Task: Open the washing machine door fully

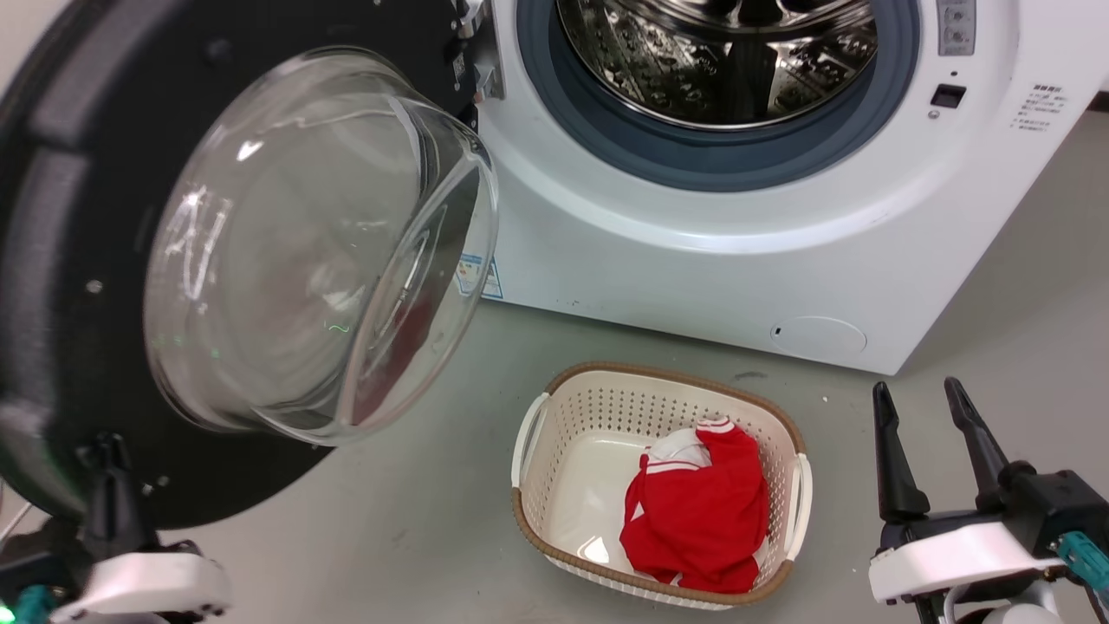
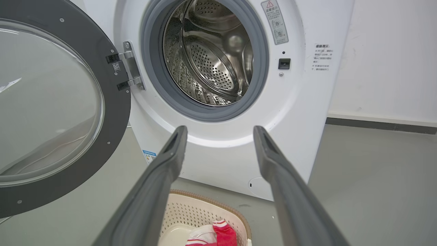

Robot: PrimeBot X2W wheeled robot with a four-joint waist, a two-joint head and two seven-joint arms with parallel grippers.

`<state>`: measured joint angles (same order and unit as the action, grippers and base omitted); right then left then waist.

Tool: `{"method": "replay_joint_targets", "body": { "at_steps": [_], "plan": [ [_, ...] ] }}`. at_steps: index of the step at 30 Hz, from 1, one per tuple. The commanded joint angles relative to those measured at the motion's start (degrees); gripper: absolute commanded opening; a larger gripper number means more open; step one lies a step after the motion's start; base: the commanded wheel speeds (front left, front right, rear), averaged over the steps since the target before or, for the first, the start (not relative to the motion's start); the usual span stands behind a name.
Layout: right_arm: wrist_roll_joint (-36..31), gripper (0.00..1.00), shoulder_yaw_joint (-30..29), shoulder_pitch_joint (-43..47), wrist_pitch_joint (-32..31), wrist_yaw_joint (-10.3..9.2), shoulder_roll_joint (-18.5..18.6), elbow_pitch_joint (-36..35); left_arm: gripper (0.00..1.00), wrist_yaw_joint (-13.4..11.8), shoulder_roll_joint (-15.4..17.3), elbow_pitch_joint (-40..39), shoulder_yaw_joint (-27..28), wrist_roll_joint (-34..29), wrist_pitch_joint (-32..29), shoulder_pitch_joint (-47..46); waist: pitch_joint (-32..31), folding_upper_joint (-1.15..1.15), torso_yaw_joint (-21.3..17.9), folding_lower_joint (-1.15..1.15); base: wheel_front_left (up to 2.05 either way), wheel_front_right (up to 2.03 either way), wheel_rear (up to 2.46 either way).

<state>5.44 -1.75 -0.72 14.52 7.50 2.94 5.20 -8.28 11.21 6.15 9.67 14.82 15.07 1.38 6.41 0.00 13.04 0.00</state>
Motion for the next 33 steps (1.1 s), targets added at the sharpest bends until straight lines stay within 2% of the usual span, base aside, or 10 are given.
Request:
{"method": "replay_joint_targets", "body": {
  "at_steps": [1, 15, 20, 27, 33],
  "plan": [
    [-0.3, 1.00, 0.0, -0.9, 0.0, -0.02, -0.1, -0.4, 0.00, 0.0, 0.9, 0.5, 0.9, 0.2, 0.1, -1.1, 0.5, 0.00, -0.2, 0.00, 0.00, 0.00, 0.00],
    [-1.3, 1.00, -0.2, -3.2, -0.1, -0.02, -0.1, -0.6, 0.00, 4.0, 7.4, 12.3, 9.0, -0.5, 0.1, -9.4, 3.8, 0.00, -1.6, 0.00, 0.00, 0.00, 0.00],
    [-1.3, 1.00, -0.3, -3.7, -0.1, -0.03, -0.1, -0.2, 0.00, 4.6, 8.0, 13.9, 11.1, -1.2, 0.1, -10.1, 3.6, 0.00, -2.4, 0.00, 0.00, 0.00, 0.00],
    [0.2, 1.00, -0.2, -2.6, 0.2, -0.02, -0.1, 1.1, 0.00, 5.4, 6.3, 11.7, 12.9, -3.0, 0.1, -6.3, 1.2, 0.00, -3.4, 0.00, 0.00, 0.00, 0.00],
    [1.2, 1.00, 0.6, -1.2, 0.4, -0.03, -0.1, 2.2, 0.00, 5.6, 1.0, 4.3, 12.7, -5.2, 0.1, 0.9, -2.3, 0.00, -4.6, 0.00, 0.00, 0.00, 0.00]
  ]
}}
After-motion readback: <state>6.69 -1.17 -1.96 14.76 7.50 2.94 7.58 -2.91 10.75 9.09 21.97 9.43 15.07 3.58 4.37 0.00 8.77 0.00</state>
